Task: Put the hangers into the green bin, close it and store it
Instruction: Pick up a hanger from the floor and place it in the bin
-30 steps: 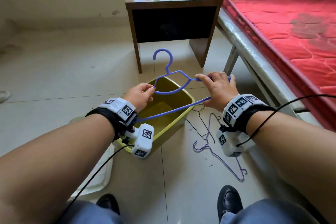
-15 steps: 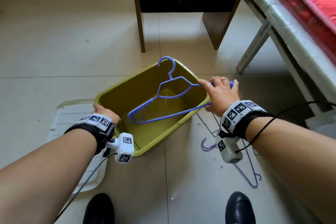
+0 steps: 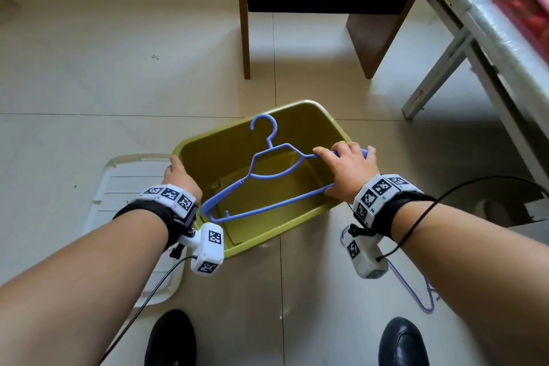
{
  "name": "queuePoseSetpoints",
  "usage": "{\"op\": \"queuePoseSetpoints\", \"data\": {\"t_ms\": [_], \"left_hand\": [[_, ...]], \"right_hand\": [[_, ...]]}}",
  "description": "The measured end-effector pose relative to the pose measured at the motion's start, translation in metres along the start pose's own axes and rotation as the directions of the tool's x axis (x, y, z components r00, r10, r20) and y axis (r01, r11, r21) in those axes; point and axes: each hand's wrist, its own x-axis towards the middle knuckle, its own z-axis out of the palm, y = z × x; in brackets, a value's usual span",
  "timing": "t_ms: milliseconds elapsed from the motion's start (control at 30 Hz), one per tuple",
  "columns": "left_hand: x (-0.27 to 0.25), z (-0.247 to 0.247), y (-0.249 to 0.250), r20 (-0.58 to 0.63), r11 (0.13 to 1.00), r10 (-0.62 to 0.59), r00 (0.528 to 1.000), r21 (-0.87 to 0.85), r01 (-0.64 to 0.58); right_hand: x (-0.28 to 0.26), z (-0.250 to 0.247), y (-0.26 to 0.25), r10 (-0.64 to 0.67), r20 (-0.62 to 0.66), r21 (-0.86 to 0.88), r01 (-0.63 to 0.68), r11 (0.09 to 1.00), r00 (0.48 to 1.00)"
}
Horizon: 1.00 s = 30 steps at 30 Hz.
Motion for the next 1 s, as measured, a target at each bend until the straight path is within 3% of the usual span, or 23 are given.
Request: {"op": "queuePoseSetpoints", "data": {"t_ms": [167, 400, 733, 900, 1000], "left_hand": [[-0.002, -0.002, -0.007, 0.002, 0.994, 0.079, 0.997, 0.071, -0.079], [-0.004, 0.004, -0.010, -0.045, 0.983, 0.151, 0.988, 0.113, -0.145], [-0.014, 0.016, -0.007, -0.116, 0.980, 0.109, 0.987, 0.179, -0.087], [-0.022, 0.018, 0.002, -0.169, 0.978, 0.141, 0.976, 0.175, -0.111], [-0.030, 0.016, 0.015, -0.180, 0.977, 0.177, 0.968, 0.149, -0.151]], "right_hand": [[-0.002, 0.008, -0.006, -0.083, 0.032, -0.070, 0.085, 0.994, 0.996], [0.002, 0.027, -0.018, -0.164, 0.187, -0.096, 0.184, 0.978, 0.969], [0.018, 0.040, -0.027, -0.212, 0.295, -0.152, 0.264, 0.952, 0.932], [0.023, 0.048, -0.019, -0.195, 0.318, -0.034, 0.216, 0.976, 0.928], [0.021, 0.036, -0.010, -0.177, 0.179, 0.206, 0.139, 0.969, 0.968]]}}
